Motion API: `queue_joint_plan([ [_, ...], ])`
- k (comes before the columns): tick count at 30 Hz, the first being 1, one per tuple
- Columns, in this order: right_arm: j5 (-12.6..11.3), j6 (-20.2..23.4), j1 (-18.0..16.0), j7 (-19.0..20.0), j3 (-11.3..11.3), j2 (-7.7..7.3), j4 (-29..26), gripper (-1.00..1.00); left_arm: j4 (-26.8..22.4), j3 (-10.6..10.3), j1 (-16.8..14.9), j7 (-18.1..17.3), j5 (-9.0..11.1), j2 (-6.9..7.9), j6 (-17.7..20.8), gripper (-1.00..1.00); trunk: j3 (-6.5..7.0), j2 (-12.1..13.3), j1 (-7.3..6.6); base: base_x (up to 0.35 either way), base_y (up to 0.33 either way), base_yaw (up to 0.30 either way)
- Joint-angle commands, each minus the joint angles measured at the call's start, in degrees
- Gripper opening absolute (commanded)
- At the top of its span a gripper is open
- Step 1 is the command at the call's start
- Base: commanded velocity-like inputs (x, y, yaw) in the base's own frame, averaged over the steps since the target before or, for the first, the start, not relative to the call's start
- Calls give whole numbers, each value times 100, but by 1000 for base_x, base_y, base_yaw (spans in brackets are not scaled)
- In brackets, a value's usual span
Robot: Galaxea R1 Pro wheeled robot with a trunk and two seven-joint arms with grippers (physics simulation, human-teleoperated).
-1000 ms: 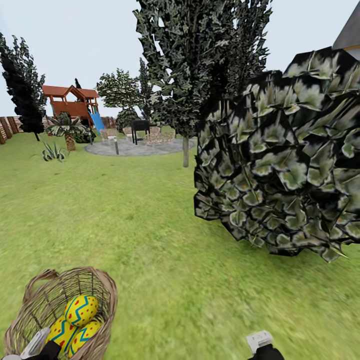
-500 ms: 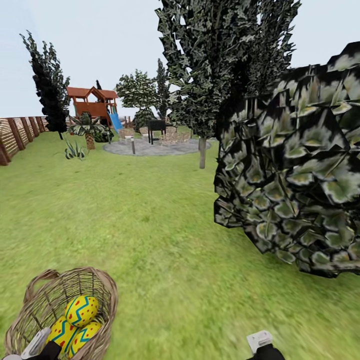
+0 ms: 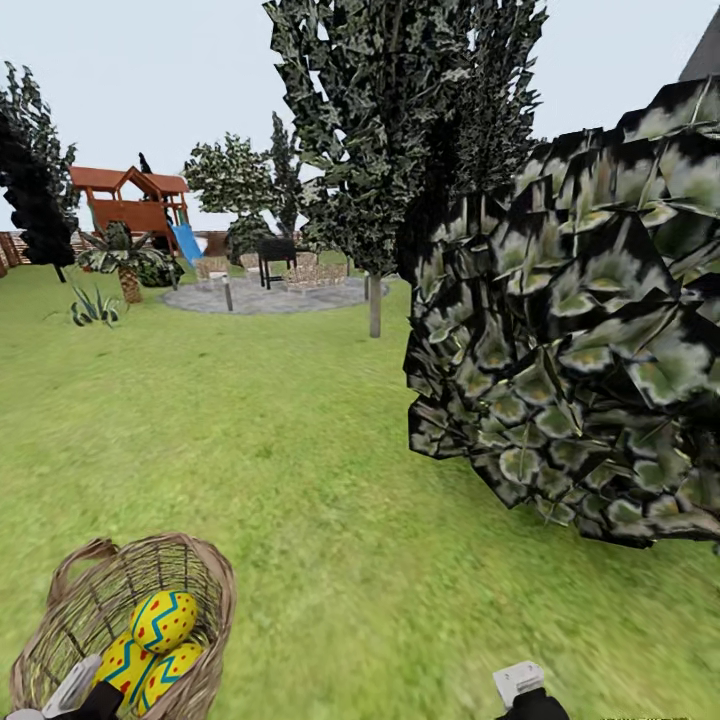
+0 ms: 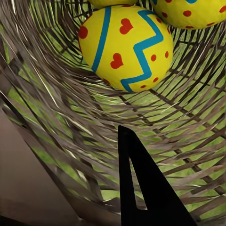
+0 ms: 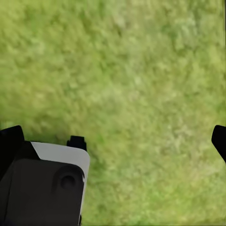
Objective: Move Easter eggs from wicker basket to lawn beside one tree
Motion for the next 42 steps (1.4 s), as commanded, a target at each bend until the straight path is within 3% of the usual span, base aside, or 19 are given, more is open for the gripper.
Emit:
queue_joint_plan([
  [1, 37, 33, -3, -1, 22, -3, -2, 100, -9, 10, -2, 44, 109, 0, 9, -100, -4, -5, 5, 307, 186, -293],
  [35, 37, 33, -3, -4, 39, -1, -1, 100, -9, 10, -2, 46, 105, 8, 9, -100, -127, -5, 5, 307, 192, -289],
  [42, 41, 33, -3, -5, 46, -1, -1, 100, -10, 10, -2, 44, 105, 8, 9, -100, -157, -5, 5, 281, 233, -151],
])
